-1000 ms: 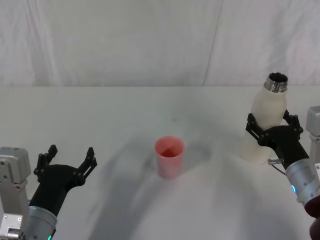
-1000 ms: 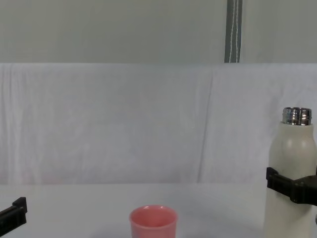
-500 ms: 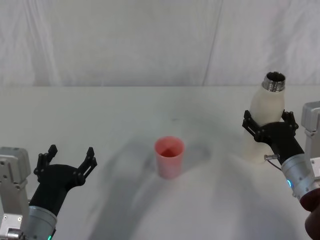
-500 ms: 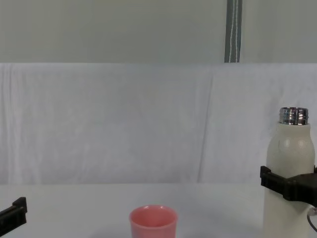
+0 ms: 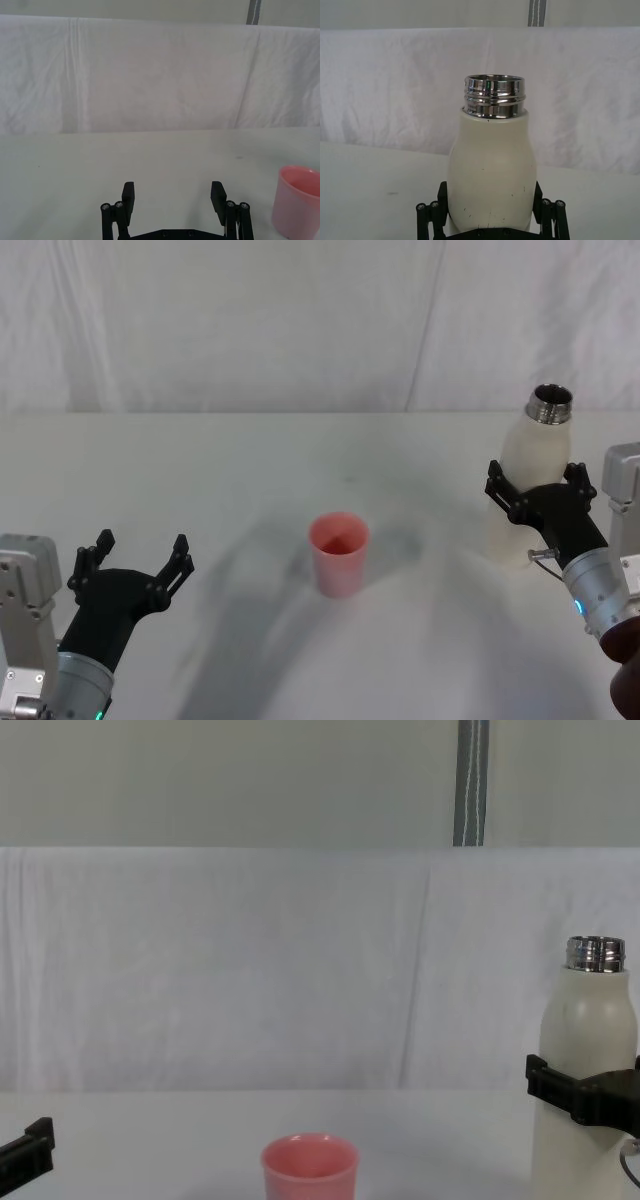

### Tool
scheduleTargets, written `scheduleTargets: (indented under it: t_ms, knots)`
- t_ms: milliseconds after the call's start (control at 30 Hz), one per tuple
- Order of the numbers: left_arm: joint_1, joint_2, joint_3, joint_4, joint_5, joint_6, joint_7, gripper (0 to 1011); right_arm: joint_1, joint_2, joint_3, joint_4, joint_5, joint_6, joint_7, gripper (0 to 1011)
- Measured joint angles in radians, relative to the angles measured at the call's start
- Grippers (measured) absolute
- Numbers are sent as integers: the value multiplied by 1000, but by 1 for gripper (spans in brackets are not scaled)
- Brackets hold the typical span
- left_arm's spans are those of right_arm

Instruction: Grasp the thermos with one hand and pour water into the cup lid.

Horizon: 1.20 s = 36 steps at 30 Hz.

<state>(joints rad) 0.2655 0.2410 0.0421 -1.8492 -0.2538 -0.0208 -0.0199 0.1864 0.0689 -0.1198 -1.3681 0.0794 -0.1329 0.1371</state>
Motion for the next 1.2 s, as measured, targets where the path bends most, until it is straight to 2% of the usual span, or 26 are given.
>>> scheduleTargets:
  t_ms: [67,600,1000,1200]
  knots:
    - [0,0,0,0,0,0,0,1001,-1,0,0,-1,0,0,0,962]
    - [0,0,0,0,0,0,0,1001,-2,0,1,-4,0,2,-1,955]
    - [0,0,0,0,0,0,0,1001,2,31,-27,-64,-20,-12,28,955]
    - [0,0,0,0,0,0,0,1001,8,58,-45,-107,-49,16,35,955]
